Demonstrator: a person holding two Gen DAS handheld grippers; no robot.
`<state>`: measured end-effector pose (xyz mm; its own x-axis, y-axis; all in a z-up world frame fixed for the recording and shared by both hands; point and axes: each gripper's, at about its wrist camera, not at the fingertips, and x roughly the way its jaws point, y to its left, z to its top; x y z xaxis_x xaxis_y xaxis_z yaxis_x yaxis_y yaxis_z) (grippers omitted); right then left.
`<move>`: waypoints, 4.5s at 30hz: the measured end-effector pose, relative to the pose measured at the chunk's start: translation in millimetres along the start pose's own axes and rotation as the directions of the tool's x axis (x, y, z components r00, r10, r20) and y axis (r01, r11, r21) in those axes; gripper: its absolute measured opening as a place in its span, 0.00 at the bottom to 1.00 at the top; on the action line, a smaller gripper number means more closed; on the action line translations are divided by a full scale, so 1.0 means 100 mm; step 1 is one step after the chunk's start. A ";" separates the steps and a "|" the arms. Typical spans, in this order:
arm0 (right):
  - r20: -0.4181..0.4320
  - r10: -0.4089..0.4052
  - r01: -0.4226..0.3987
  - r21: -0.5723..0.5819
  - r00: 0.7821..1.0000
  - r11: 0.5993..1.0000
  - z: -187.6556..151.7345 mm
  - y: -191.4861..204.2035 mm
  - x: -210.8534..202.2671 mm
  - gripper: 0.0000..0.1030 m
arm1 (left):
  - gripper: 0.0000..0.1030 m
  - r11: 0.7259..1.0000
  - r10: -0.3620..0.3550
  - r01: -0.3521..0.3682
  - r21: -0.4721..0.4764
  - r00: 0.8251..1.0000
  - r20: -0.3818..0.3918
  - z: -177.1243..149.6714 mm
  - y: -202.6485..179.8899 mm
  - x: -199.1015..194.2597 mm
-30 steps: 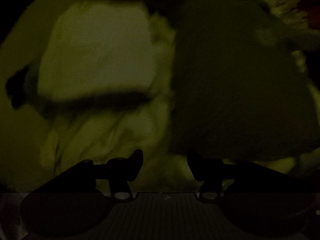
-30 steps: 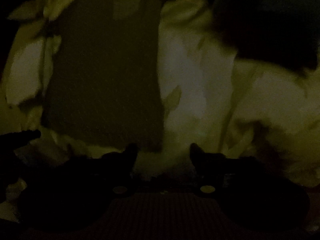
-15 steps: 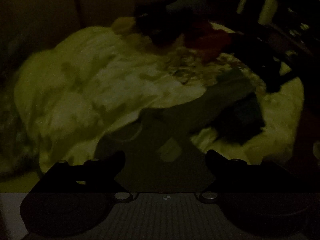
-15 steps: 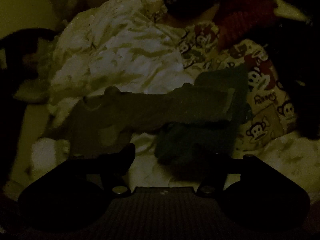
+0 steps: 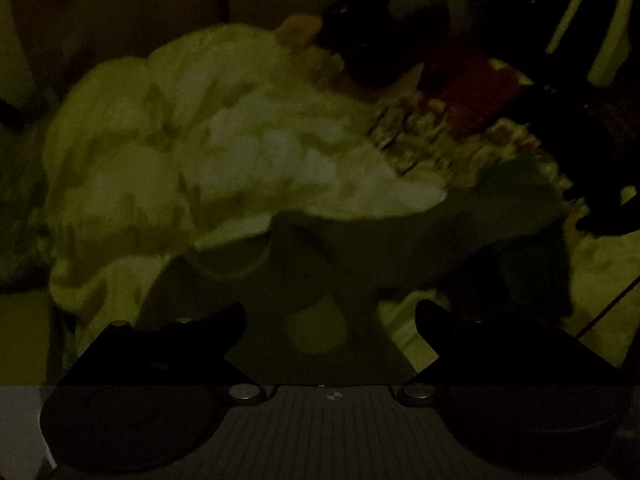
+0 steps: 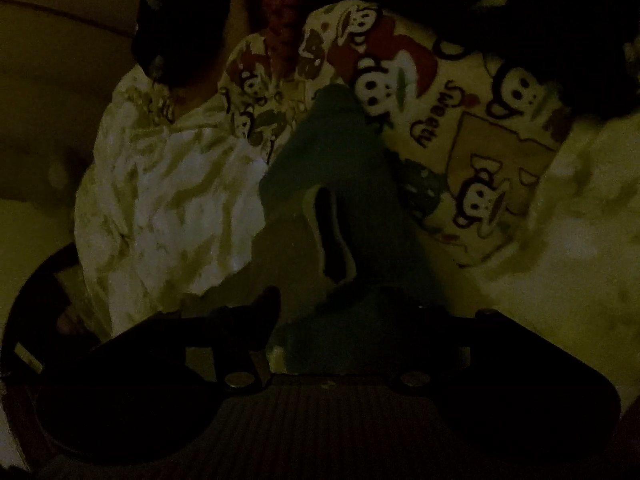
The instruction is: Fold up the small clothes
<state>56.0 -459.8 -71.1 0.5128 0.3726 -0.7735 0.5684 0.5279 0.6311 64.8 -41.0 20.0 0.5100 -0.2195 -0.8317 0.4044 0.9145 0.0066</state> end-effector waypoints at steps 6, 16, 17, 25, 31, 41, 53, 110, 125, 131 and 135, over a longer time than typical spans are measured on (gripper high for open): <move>-0.007 0.029 -0.029 -0.045 1.000 0.999 0.14 0.07 0.28 0.47 | 1.00 0.976 0.033 -0.042 -0.213 0.998 -0.048 -0.28 -0.12 0.10; 0.050 0.056 -0.044 -0.210 0.997 0.977 0.09 0.24 0.25 0.12 | 1.00 0.959 0.166 -0.198 -0.205 0.973 -0.162 -0.67 -0.18 0.27; 0.051 0.063 -0.050 -0.217 0.997 0.975 0.08 0.25 0.22 0.12 | 1.00 0.954 0.166 -0.200 -0.224 0.973 -0.160 -0.67 -0.17 0.27; 0.034 0.129 -0.112 -0.320 0.991 0.941 -0.01 0.45 0.18 0.11 | 1.00 0.926 0.256 -0.296 -0.232 0.948 -0.190 -0.62 -0.18 0.22; 0.009 0.173 -0.155 -0.398 0.985 0.904 -0.11 0.62 0.14 0.11 | 1.00 0.908 0.227 -0.293 -0.299 0.945 -0.236 -0.66 -0.08 0.24; 0.003 0.251 -0.215 -0.511 0.968 0.832 -0.55 1.05 0.07 0.11 | 1.00 0.934 0.206 -0.266 -0.238 0.947 -0.248 -0.56 0.20 0.37; -0.074 0.264 -0.259 -0.558 0.962 0.788 -1.57 2.07 0.75 0.11 | 1.00 0.922 0.224 -0.272 -0.275 0.955 -0.194 -0.74 1.42 0.45; 0.044 -0.171 0.149 -0.728 0.984 0.669 -2.33 2.30 2.14 0.23 | 1.00 0.773 0.225 -0.205 -0.600 0.973 -0.044 -0.83 2.97 0.46; -0.029 -0.192 0.109 -0.737 0.981 0.667 -2.66 2.38 2.16 0.26 | 1.00 0.353 0.153 -0.348 -0.868 0.937 -0.314 -1.45 4.47 0.81; -0.029 -0.205 0.117 -0.738 0.978 0.664 -2.73 2.35 2.12 0.30 | 0.75 0.362 0.150 -0.341 -0.868 0.940 -0.307 -1.52 4.52 0.92; -0.020 -0.205 0.127 -0.725 0.979 0.677 -2.71 2.31 2.09 0.30 | 0.67 0.391 0.245 -0.187 -0.901 0.965 -0.094 -1.35 4.37 0.48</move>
<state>120.8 -53.2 -103.0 0.3724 0.2716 -0.8874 -0.0163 0.9580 0.2864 163.3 394.2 -92.0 0.5200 0.0443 -0.8530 -0.6216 0.7046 -0.3423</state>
